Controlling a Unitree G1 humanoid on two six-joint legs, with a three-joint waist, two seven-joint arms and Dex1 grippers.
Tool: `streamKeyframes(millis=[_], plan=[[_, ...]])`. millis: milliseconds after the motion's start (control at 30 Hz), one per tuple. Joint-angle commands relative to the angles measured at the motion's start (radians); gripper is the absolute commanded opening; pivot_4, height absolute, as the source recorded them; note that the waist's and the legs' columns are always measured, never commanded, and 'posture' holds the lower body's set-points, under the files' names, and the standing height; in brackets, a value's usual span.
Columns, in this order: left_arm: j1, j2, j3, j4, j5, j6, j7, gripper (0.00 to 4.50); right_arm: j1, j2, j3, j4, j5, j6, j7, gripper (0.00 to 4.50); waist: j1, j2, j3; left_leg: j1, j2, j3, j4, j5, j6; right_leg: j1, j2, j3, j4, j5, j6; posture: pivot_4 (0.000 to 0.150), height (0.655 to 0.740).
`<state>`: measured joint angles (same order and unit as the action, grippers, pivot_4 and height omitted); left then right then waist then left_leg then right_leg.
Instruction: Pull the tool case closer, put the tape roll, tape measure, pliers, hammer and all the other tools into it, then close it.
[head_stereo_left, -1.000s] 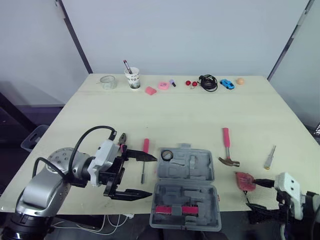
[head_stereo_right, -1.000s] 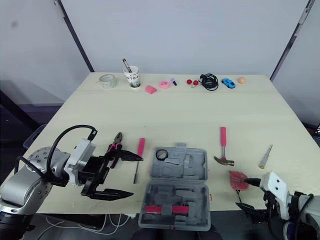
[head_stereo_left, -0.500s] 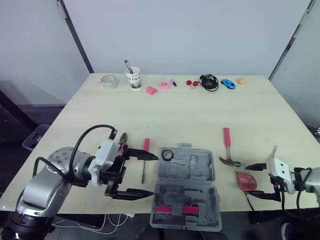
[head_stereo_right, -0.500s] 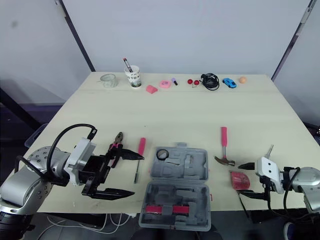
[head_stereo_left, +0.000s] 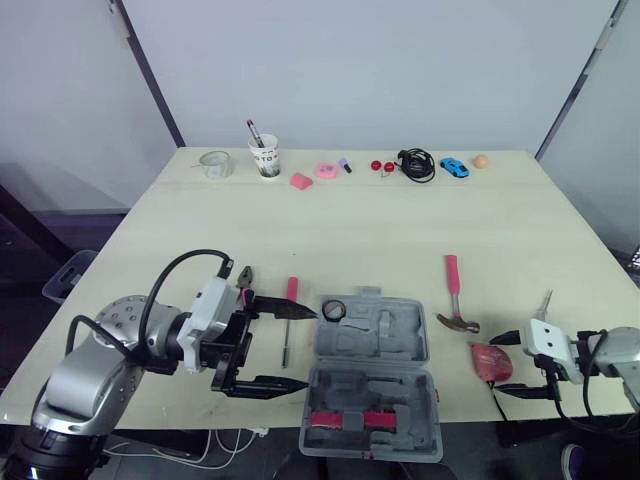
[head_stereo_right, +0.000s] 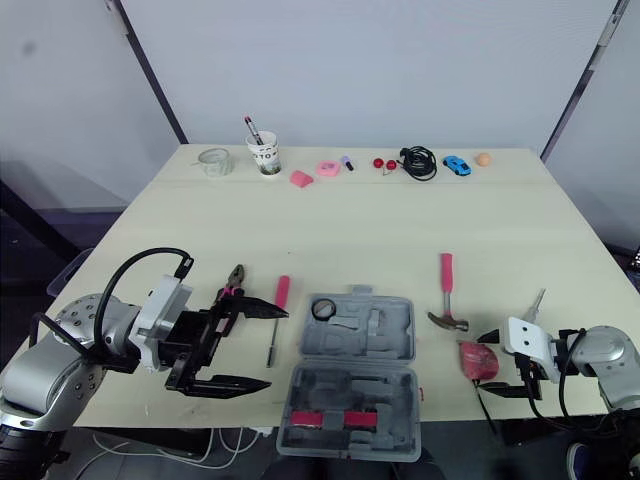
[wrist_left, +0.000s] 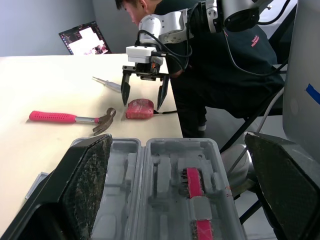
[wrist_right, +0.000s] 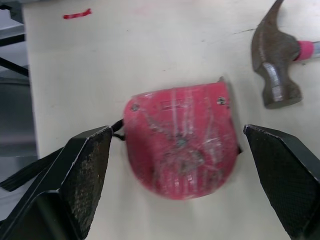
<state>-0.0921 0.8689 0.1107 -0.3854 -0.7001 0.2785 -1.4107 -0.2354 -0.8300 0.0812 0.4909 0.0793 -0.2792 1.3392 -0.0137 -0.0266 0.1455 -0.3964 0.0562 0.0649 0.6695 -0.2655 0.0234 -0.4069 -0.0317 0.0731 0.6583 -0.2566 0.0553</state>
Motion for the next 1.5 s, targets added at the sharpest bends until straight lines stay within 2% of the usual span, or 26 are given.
streamKeyframes(millis=[33,433,533,567,600,967,1167,1300,1500], plan=[[-0.013,-0.003,0.018,-0.026,-0.011,-0.015,-0.001,4.50,-0.024,-0.002,0.012,0.018,-0.022,-0.022,-0.017,4.42,0.000,0.000,0.000,0.000,0.000,0.000,0.000,0.000,0.000,0.000,0.000,0.000,0.000,0.000,0.000,0.150,0.7400],[-0.036,-0.008,0.021,-0.005,-0.014,-0.011,-0.005,4.50,-0.053,0.029,0.039,0.088,-0.042,-0.043,-0.044,4.42,-0.002,0.000,0.000,0.000,0.000,0.000,0.000,0.000,0.000,0.000,0.000,0.000,0.000,0.000,0.000,0.150,0.7400],[-0.037,-0.004,0.020,0.000,-0.008,-0.015,-0.011,4.50,-0.052,0.033,0.043,0.098,-0.046,-0.046,-0.046,3.64,-0.003,0.000,0.000,0.001,0.000,0.000,0.000,0.000,0.000,0.001,0.000,0.000,0.000,0.000,0.000,0.150,0.7400],[-0.039,-0.003,0.021,0.003,-0.008,-0.015,-0.013,4.50,-0.050,0.034,0.043,0.100,-0.045,-0.046,-0.046,3.18,-0.004,0.000,0.000,0.001,0.000,0.000,0.000,0.000,0.000,0.001,0.000,0.000,0.000,0.000,0.000,0.150,0.7400],[-0.041,-0.002,0.021,0.005,-0.008,-0.015,-0.015,4.50,-0.049,0.035,0.043,0.101,-0.045,-0.048,-0.046,3.02,-0.004,0.000,0.000,0.002,0.000,0.000,0.000,0.000,0.000,0.001,0.000,0.000,0.000,0.000,0.000,0.150,0.7400],[-0.051,-0.006,0.014,0.015,-0.006,-0.018,-0.024,4.50,-0.035,0.017,0.026,0.092,-0.038,-0.055,-0.054,3.00,-0.003,0.000,0.000,0.004,0.000,0.000,0.001,0.000,0.000,0.004,0.000,0.000,0.000,0.000,0.000,0.150,0.7400],[-0.047,-0.011,0.016,0.013,-0.007,-0.014,-0.021,4.50,-0.015,-0.041,0.004,-0.052,0.015,0.070,0.000,3.00,0.000,0.002,0.001,0.004,0.000,0.000,0.001,0.000,0.000,0.004,0.000,0.000,0.000,0.000,0.000,0.150,0.7400],[-0.041,-0.016,0.021,0.007,-0.013,-0.007,-0.008,4.50,-0.009,-0.086,0.003,-0.206,0.049,0.225,0.023,3.00,-0.001,0.003,0.002,0.004,0.000,0.000,0.000,0.000,0.000,0.004,0.000,0.000,0.000,0.000,0.000,0.150,0.7400],[-0.033,-0.024,0.024,0.001,-0.019,0.001,0.018,4.50,-0.078,-0.105,0.035,-0.365,0.028,0.442,0.002,3.00,0.000,0.003,0.002,0.004,0.000,0.000,0.000,0.000,0.000,0.004,0.000,0.000,0.000,0.000,0.000,0.150,0.7400]])
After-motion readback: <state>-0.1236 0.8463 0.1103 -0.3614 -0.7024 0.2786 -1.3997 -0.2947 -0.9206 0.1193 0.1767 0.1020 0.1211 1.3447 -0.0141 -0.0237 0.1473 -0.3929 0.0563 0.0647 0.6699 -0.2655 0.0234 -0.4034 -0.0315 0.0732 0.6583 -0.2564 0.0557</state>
